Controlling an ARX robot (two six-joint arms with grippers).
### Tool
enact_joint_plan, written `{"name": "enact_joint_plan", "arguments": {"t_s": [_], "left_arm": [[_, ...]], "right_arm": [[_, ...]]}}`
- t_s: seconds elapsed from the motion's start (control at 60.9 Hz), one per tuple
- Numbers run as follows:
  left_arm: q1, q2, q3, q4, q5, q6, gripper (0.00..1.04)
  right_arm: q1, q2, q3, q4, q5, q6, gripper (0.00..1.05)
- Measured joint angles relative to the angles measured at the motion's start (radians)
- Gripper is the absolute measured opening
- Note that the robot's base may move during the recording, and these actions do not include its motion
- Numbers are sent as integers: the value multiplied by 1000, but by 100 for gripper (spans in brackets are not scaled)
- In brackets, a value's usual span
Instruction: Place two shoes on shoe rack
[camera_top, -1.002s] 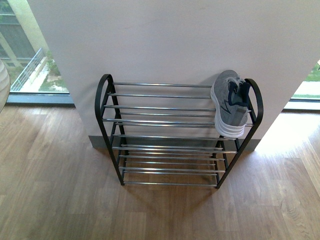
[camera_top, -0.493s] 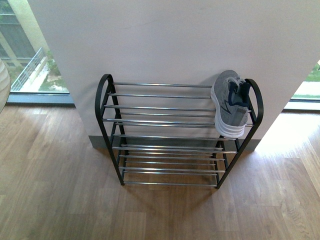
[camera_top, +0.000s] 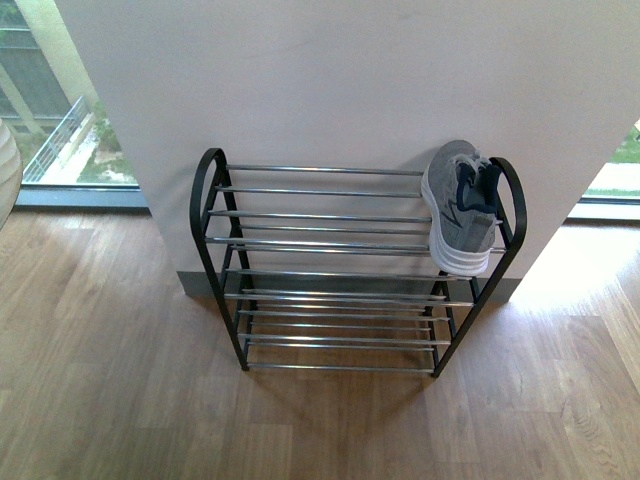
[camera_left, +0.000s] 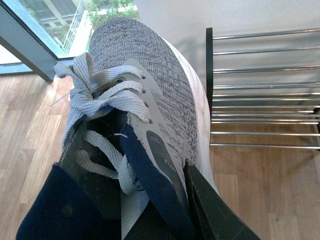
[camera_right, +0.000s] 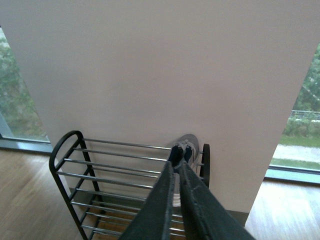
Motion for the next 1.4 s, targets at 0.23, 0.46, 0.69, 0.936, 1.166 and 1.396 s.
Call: {"name": "enact_joint_plan", "arguments": {"t_s": [0.23,0.46,0.69,0.936,1.166,1.396], "left_arm": [[0,0,0,0,0,0,2],[63,67,-3,190,148,17,2],[167,581,327,319,474,256,2],[153,1005,664,310,568,399,2],[93,1286,901,386,608,425,2],[29,1534,1161,343,561,414,2]], "right_arm": [[0,0,0,0,0,0,44],[0,0,0,0,0,0,81],[0,0,0,0,0,0,95],[0,0,0,0,0,0,95],[0,0,0,0,0,0,95],[0,0,0,0,0,0,95]]}}
